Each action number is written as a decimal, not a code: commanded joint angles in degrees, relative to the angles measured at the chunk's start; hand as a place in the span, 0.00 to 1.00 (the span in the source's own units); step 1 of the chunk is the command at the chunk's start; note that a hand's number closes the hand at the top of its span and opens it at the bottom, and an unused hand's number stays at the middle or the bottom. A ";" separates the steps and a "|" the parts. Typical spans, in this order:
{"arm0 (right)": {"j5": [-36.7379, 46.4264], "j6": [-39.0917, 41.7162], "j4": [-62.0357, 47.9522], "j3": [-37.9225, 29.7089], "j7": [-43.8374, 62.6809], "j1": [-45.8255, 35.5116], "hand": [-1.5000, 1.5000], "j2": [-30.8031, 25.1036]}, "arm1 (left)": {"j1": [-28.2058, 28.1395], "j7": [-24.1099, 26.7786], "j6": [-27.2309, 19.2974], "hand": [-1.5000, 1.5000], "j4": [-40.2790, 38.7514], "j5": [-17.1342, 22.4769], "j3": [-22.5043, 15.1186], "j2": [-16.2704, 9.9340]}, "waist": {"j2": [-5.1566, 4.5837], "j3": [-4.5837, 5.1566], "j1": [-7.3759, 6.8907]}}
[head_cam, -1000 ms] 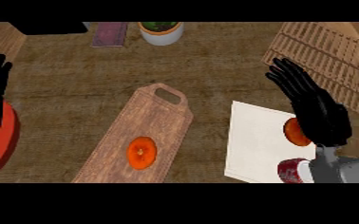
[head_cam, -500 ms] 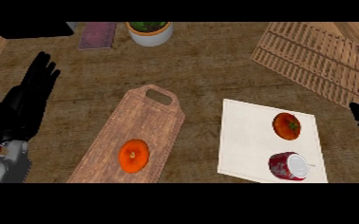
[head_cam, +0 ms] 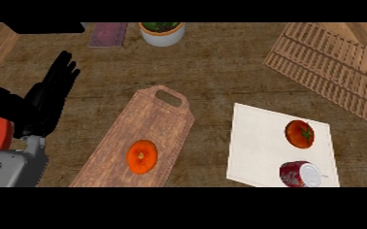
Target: Pick the can from the placemat and place it in the tiered shelf
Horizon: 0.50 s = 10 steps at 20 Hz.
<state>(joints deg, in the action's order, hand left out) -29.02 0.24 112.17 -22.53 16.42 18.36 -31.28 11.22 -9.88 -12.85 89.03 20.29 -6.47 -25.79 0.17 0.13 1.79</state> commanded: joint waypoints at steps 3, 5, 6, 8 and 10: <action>4.91 7.23 7.83 3.60 14.94 5.48 0.00 -14.60 | 1.41 -0.69 1.75 0.50 -0.70 0.60 0.23 -0.40 | -0.29 0.18 -1.18; 11.58 9.97 8.01 2.56 16.90 5.97 0.00 -22.51 | 2.30 0.07 0.49 0.50 -1.63 -1.09 -0.90 0.71 | -0.67 0.30 -1.16; 14.53 9.73 8.62 2.87 19.05 5.84 0.00 -24.92 | 1.17 0.77 0.83 0.50 -0.24 -1.17 -1.83 1.37 | -0.60 0.31 -2.28; 19.76 10.58 11.81 5.41 22.32 7.33 0.00 -27.76 | 1.65 0.17 1.20 0.50 -1.44 -0.35 -0.52 0.79 | -0.60 0.23 -2.26; 20.38 8.64 15.51 8.32 29.81 4.83 0.00 -28.21 | 3.93 -1.07 1.58 0.50 -1.99 -0.92 -1.00 0.79 | -0.53 0.08 -2.38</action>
<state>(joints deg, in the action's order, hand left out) -13.96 8.92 122.78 -17.72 37.19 23.96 -54.54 13.21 -9.96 -11.67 87.69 19.68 -7.33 -25.05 -0.32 0.31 0.01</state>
